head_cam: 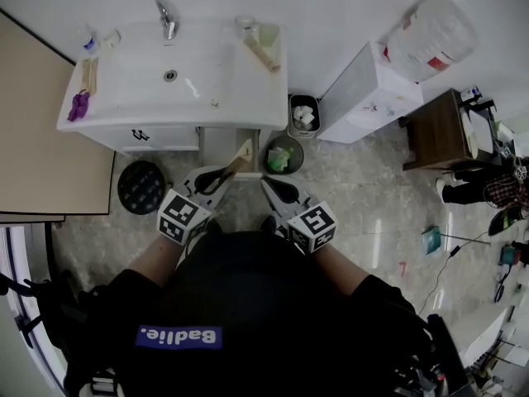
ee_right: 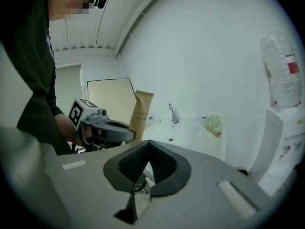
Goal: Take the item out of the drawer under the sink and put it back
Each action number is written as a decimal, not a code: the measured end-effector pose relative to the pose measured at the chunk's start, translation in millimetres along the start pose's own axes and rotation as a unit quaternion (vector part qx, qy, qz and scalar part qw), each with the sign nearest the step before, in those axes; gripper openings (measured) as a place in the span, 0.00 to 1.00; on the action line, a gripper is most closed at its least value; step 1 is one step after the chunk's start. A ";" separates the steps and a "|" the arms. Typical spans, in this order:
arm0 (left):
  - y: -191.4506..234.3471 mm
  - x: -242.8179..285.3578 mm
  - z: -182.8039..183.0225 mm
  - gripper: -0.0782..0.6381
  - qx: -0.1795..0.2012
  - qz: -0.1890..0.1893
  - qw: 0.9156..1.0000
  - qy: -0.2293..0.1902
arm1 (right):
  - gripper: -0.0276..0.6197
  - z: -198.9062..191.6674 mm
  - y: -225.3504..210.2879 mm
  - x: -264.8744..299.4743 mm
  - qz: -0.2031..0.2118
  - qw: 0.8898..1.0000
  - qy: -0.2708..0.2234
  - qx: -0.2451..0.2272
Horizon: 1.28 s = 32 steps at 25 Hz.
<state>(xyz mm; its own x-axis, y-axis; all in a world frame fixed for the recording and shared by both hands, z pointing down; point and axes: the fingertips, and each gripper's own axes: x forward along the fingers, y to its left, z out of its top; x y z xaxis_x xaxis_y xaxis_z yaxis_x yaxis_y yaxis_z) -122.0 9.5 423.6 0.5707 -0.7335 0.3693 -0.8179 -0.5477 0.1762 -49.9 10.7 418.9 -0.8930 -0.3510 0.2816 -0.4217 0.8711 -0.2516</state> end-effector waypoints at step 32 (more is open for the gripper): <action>-19.8 -12.2 19.3 0.17 0.007 -0.001 0.999 -0.033 | 0.05 4.7 3.0 8.5 0.023 1.000 0.007 -0.011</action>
<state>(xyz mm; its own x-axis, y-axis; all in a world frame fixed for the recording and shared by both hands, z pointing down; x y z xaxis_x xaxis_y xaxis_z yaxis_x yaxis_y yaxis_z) -111.3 21.5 397.9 0.5755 -0.7573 0.3087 -0.8165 -0.5535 0.1643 -59.5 8.6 416.1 -0.9093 -0.3054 0.2827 -0.3762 0.8936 -0.2447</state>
